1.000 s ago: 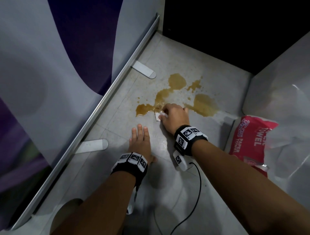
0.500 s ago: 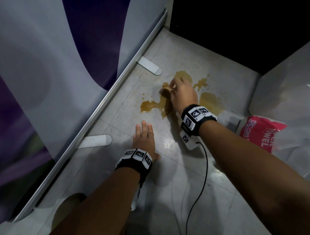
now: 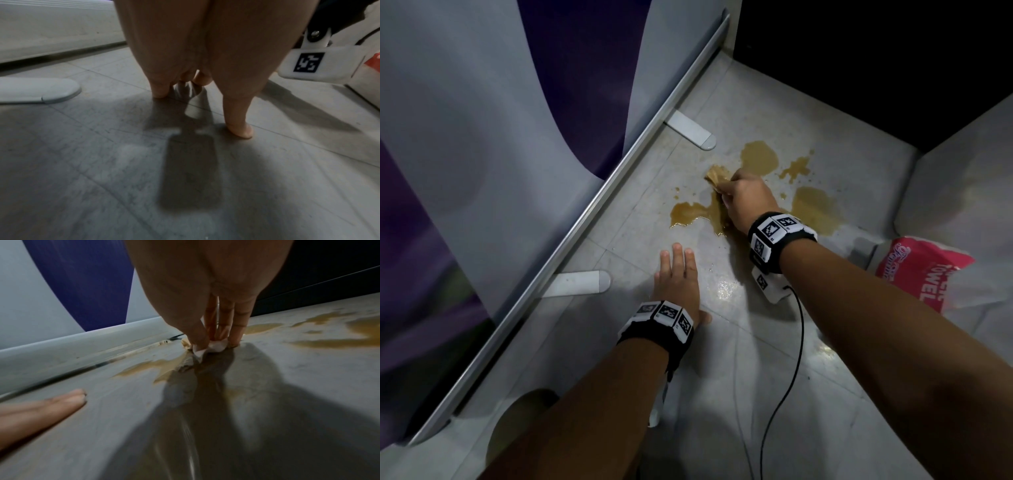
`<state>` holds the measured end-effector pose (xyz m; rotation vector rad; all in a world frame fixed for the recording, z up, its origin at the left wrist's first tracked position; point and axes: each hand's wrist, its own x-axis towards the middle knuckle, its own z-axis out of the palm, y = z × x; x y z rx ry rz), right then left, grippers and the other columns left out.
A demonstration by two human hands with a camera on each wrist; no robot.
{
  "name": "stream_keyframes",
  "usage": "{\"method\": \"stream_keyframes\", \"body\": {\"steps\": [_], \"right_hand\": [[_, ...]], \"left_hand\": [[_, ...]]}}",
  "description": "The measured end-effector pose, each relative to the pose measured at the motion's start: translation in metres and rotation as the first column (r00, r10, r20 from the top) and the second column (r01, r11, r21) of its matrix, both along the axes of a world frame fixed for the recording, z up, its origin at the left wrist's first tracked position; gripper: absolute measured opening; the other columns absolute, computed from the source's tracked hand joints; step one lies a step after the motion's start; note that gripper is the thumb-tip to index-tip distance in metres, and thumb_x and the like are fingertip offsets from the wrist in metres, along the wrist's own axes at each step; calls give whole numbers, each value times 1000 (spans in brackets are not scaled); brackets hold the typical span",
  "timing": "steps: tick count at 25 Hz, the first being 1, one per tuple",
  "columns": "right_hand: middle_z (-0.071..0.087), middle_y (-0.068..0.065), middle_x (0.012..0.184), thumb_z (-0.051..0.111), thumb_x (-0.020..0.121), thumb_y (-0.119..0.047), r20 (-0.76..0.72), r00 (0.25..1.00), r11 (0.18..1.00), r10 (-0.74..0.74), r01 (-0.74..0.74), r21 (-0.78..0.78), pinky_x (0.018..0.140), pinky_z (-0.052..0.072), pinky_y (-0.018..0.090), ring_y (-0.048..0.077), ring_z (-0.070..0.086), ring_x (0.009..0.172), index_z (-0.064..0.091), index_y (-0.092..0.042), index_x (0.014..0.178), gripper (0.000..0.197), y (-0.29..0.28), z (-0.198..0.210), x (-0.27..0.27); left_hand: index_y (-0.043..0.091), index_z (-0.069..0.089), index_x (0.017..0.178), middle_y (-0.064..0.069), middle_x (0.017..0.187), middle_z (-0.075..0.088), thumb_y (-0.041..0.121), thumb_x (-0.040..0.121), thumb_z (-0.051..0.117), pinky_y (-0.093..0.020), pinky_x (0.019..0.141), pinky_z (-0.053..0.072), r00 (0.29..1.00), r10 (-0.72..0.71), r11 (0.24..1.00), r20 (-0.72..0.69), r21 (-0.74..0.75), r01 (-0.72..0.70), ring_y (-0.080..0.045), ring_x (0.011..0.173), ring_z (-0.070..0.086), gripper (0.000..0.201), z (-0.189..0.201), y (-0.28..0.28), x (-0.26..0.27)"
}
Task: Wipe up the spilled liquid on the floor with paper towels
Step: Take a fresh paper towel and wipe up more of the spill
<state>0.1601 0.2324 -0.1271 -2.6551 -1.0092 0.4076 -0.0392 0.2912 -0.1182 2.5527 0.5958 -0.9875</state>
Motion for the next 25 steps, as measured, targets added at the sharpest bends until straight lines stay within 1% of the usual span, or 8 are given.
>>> {"method": "stream_keyframes", "body": {"steps": [2,4,8,10,12,16,21,25], "right_hand": [[58,10,110,59,95,-6,8,999,998,53,-53,-44,84,52,38,30,58,100,74,-17,117,29,-1,3,-4],[59,9,113,58,95,-9,24,994,991,108,-105,-81,90,50,42,30,55,107,72,-19,120,31,-4,5,-9],[60,6,116,59,93,-18,73,979,973,191,-179,-147,90,43,42,29,53,107,70,-26,122,32,-18,6,-19],[61,4,114,64,91,-19,97,976,974,196,-182,-138,88,39,41,29,54,104,72,-29,119,31,-27,4,-23],[63,6,114,68,89,-21,108,976,979,188,-177,-106,87,39,42,31,56,103,74,-28,116,29,-36,0,-28],[67,7,117,63,92,-30,113,980,985,165,-157,-78,88,39,43,32,58,101,76,-26,112,24,-53,-3,-41],[68,6,111,61,92,-25,143,976,984,165,-155,-83,87,39,42,31,59,96,77,-24,109,23,-68,-2,-58],[69,0,102,62,89,-26,148,982,991,119,-107,-86,82,37,39,26,60,89,79,-29,100,20,-75,-5,-73]], "left_hand": [[6,-20,152,-15,160,-26,49,78,76,-47,120,7,1000,0,1000,-1,3,0,-38,148,-18,129,0,-1,0],[7,-21,152,-15,160,-26,49,78,76,-48,120,7,1000,5,1000,-4,4,-4,-37,148,-19,129,0,-1,1],[8,-21,152,-14,159,-27,49,78,76,-48,120,7,1000,8,1000,-10,-1,-8,-37,148,-20,129,1,-1,0],[8,-22,152,-13,159,-28,49,78,76,-48,120,7,1000,9,1000,-15,-8,-9,-36,147,-21,129,2,0,0],[9,-22,152,-13,159,-29,47,78,76,-48,120,5,1000,14,1000,-16,-20,-14,-36,147,-22,128,2,1,0],[9,-23,151,-13,158,-32,42,80,77,-49,120,3,999,27,998,-27,-58,-28,-36,146,-25,127,3,2,1],[9,-23,151,-12,157,-33,40,81,77,-49,120,1,999,40,995,-15,-88,-41,-35,145,-27,125,4,3,-1],[8,-22,152,-12,157,-32,39,80,77,-49,120,2,999,40,996,0,-84,-40,-35,146,-26,126,2,4,-1]]}}
